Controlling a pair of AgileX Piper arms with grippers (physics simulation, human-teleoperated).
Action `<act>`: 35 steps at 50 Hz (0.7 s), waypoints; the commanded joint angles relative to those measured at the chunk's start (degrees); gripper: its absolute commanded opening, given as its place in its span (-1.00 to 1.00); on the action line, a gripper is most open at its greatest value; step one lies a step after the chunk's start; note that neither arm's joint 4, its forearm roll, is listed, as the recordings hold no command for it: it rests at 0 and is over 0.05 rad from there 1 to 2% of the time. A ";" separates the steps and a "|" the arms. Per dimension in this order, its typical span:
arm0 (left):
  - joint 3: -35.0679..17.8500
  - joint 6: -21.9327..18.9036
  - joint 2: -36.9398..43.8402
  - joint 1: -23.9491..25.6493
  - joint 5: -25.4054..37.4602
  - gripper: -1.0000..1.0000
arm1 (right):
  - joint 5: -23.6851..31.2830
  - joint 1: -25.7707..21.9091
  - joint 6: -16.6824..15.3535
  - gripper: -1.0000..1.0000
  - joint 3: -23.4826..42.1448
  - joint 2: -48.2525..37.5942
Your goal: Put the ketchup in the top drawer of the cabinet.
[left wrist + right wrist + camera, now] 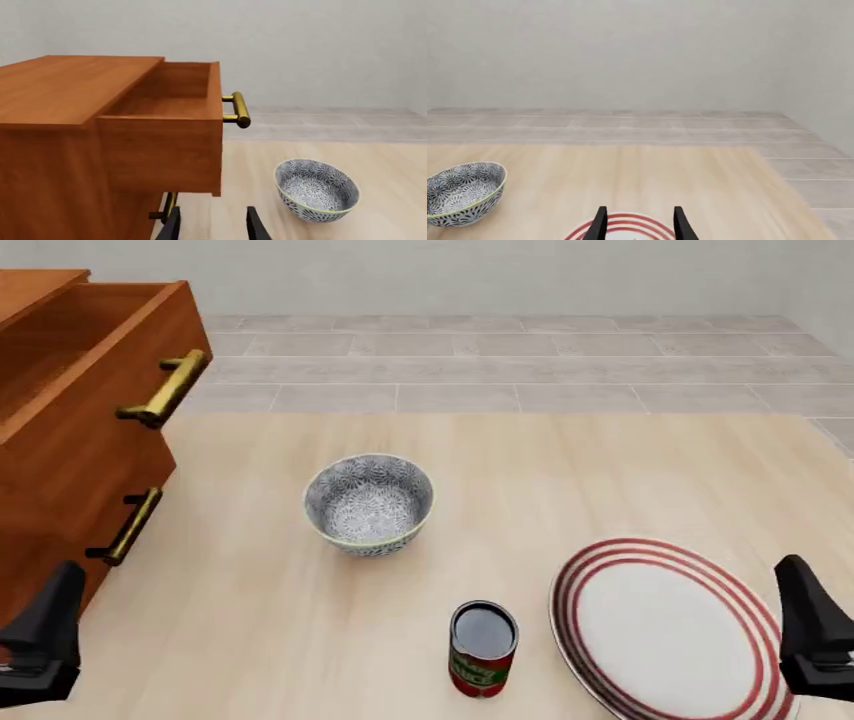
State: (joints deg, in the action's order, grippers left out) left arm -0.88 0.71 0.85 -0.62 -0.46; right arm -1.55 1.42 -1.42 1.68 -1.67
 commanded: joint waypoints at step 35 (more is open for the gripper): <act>-12.26 -1.49 8.06 35.98 15.76 1.00 | 2.69 -3.64 1.57 1.00 1.23 1.52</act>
State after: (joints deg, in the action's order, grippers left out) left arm -11.01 -3.69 1.76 24.54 14.84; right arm 0.56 -1.83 -0.04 2.03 -0.26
